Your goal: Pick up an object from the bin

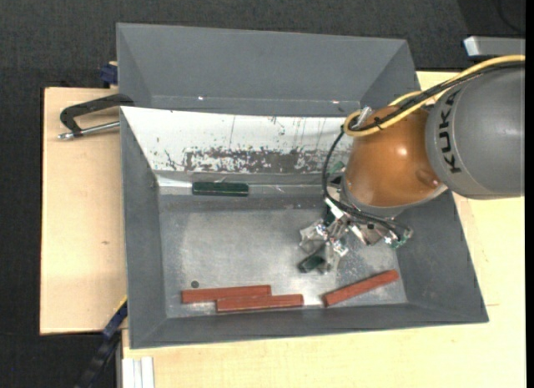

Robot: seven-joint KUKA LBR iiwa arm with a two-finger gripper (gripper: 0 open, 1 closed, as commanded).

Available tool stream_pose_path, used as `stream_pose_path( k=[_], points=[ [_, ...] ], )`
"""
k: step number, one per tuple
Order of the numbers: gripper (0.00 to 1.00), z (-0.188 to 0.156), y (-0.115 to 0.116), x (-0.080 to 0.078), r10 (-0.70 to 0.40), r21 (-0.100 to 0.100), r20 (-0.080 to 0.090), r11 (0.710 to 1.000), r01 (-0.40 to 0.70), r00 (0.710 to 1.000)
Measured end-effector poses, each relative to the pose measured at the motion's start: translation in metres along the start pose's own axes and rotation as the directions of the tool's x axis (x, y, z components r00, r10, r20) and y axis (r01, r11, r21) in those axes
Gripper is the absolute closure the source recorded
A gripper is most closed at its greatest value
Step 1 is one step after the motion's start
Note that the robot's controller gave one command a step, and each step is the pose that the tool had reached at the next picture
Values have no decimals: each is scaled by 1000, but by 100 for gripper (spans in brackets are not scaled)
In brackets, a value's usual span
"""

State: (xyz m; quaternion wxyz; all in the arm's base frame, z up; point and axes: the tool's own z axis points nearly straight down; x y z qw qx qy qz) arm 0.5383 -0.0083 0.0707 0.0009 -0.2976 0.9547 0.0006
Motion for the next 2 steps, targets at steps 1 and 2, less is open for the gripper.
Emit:
stream_pose_path(
  k=[1, 2],
  points=[
    [100, 0, 0, 0, 0, 0, 0, 1000, 0, 1000],
    [100, -168, 14, -36, 5, 5, 9, 1000, -5, 1000]
  ],
)
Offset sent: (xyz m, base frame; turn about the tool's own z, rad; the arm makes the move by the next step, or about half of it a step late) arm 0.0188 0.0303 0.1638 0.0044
